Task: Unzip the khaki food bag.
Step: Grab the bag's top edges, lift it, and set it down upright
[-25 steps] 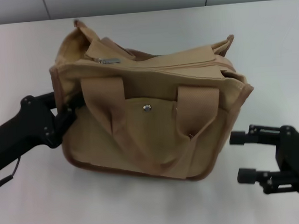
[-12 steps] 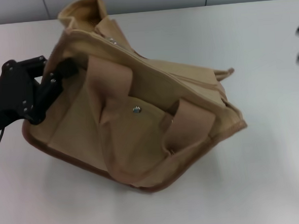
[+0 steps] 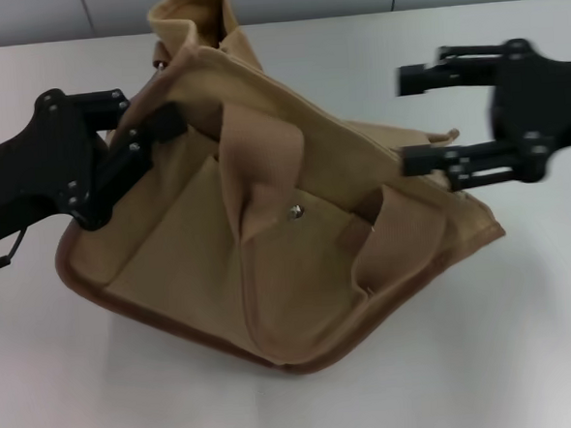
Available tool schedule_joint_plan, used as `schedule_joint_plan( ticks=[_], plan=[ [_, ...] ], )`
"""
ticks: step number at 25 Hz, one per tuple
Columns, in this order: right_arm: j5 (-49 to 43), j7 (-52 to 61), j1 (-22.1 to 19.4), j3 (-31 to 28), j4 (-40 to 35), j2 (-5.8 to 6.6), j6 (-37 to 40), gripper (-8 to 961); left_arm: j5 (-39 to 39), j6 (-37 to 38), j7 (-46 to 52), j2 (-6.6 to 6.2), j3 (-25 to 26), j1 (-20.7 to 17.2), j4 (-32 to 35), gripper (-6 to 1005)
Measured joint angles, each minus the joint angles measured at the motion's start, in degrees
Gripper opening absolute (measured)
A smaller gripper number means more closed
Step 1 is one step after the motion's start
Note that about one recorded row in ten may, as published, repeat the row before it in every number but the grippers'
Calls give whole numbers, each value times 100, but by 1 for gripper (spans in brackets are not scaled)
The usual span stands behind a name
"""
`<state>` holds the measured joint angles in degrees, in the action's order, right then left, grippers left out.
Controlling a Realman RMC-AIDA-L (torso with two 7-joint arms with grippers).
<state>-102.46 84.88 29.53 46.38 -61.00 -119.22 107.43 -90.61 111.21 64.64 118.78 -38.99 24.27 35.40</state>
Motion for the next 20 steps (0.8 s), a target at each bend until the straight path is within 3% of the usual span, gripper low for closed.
schedule_joint_plan(
  ticks=[4,12,16,20],
  plan=[
    [-116,288,195,323,-217,-1,-342,780,50,39,86,-15,-135,32,163,93],
    [-243,568,592,433,-248,12,-685,779,53,45,231,-10,-152,67,391,94],
    [-363,632,630,598,-375,-2,-902,779,57,45,231,-17,-214,75,431,94],
    [-205,765,597,344,-507,16,-806,779,61,46,231,-21,-213,30,502,94]
  ],
)
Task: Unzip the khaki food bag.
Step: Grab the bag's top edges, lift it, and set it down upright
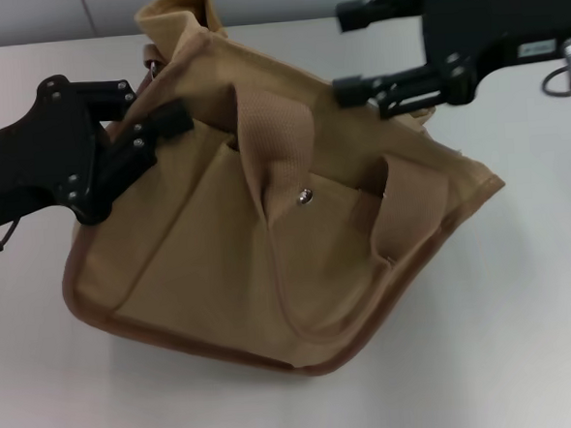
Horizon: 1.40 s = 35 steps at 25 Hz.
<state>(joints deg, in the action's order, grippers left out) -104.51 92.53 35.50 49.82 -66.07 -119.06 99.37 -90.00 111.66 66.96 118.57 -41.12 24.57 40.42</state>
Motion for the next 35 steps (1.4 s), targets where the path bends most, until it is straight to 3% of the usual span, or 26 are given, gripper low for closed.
schedule_joint_plan(
  ticks=[8,12,15,23,35],
  plan=[
    [199,358,-69,-839,-74,53,671,780,0,-13,2,-20,53,-29,41,94],
    [202,309,-138,-917,-79,33,650,780,0,-7,2,-18,15,-18,154,94],
    [193,167,-148,-681,-23,-15,603,780,0,-4,2,-10,-13,25,191,94],
    [151,8,-117,858,148,-37,-583,779,0,-4,-2,-10,-60,54,194,94],
    [173,24,-10,1666,117,-46,-1057,779,0,3,2,-22,-73,83,202,94]
  ],
)
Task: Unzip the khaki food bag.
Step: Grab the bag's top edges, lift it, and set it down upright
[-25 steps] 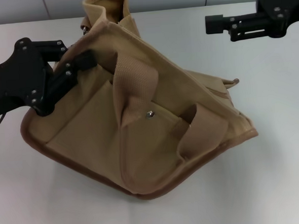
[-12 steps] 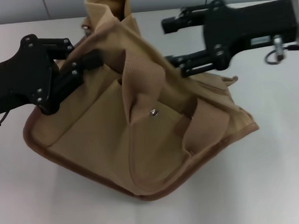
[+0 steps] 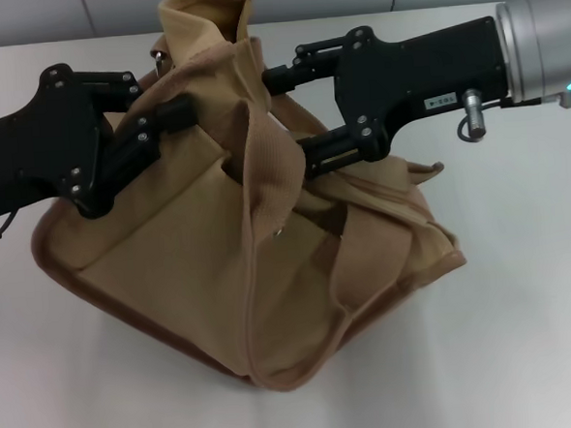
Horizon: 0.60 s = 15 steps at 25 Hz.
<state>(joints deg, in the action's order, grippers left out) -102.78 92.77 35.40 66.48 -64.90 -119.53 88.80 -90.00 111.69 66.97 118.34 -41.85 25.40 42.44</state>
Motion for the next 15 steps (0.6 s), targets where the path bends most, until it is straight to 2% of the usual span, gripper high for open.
schedule_joint_plan(
  ticks=[7,12,14,15],
  plan=[
    [5,12,74,59,-14,0,-57,754,0,4,0,3,1,1,1,94],
    [-9,17,87,251,-26,-1,-410,737,0,35,0,4,-6,0,1,94],
    [-11,18,90,299,-28,-1,-516,535,0,45,0,3,-8,0,1,94],
    [-6,19,93,323,-31,-1,-558,494,0,46,0,1,-8,0,1,94]
  ],
)
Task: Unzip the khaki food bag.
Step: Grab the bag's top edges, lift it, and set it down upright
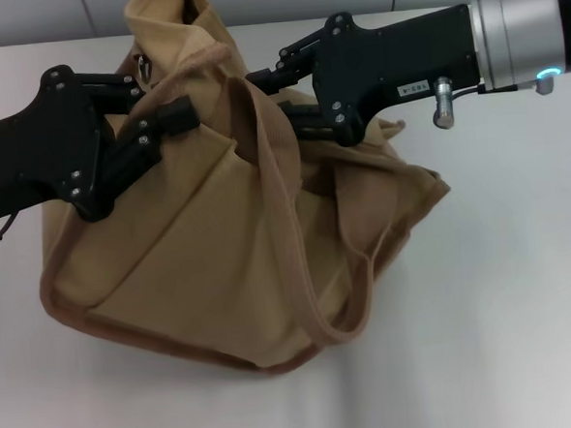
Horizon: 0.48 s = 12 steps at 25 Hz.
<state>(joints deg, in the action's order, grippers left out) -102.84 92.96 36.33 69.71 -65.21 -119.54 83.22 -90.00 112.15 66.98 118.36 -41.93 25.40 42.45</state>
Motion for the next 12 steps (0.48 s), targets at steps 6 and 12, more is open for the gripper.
schedule_joint_plan(
  ticks=[6,12],
  plan=[
    [14,2,47,82,-33,1,-55,244,-4,17,0,-4,0,0,0,94],
    [-12,100,-45,-67,-234,16,255,103,-4,26,0,-13,0,-32,60,94]
  ],
)
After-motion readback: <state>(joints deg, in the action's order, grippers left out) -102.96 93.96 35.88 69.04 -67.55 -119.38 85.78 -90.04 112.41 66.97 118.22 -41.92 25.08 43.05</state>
